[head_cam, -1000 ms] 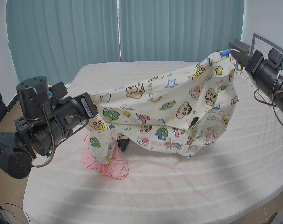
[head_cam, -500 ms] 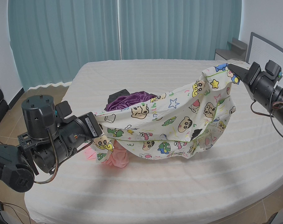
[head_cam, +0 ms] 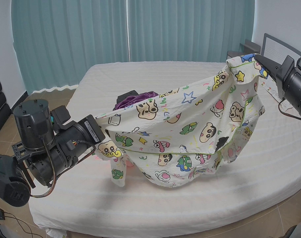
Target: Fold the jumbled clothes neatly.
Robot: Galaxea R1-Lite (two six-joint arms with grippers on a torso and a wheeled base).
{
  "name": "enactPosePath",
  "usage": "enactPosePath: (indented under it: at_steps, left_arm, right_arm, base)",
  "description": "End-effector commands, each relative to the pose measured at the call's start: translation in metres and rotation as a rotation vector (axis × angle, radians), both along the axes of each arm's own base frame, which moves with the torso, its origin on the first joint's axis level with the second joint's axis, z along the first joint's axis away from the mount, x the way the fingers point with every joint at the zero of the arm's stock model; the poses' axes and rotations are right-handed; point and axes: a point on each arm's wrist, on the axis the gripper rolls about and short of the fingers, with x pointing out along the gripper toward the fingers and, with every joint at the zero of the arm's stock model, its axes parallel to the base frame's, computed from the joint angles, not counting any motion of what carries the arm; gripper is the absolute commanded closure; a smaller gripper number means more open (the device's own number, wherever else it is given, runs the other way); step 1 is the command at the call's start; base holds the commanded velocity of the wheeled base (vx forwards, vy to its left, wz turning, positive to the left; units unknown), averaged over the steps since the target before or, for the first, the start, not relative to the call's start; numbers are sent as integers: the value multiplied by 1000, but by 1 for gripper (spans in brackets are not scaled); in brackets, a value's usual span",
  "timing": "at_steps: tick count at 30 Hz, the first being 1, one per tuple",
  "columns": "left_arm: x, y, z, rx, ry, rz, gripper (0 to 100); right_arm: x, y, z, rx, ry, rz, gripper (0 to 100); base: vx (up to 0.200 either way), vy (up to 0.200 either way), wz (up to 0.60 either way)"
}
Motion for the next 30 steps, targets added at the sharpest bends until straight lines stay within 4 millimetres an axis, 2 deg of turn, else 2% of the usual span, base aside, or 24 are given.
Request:
enactPosePath:
  at_steps: [1, 19, 23, 30]
  left_arm:
    - [-3, -4, 1, -2, -3, -19, 100]
    - [-2, -9, 2, 0, -10, -33, 100]
    - [4, -13, -1, 6, 0, -32, 100]
    - [7, -18, 5, -8, -22, -38, 100]
  right_arm:
    - [-2, 1, -7, -11, 19, 6, 100]
    - [11, -1, -16, -31, 57, -25, 100]
    - [14, 1, -20, -35, 72, -26, 100]
    - [16, -3, -16, -26, 56, -42, 100]
  base:
    - [0, -200, 0]
    - [0, -200, 0]
    - [0, -200, 0]
    - [0, -200, 0]
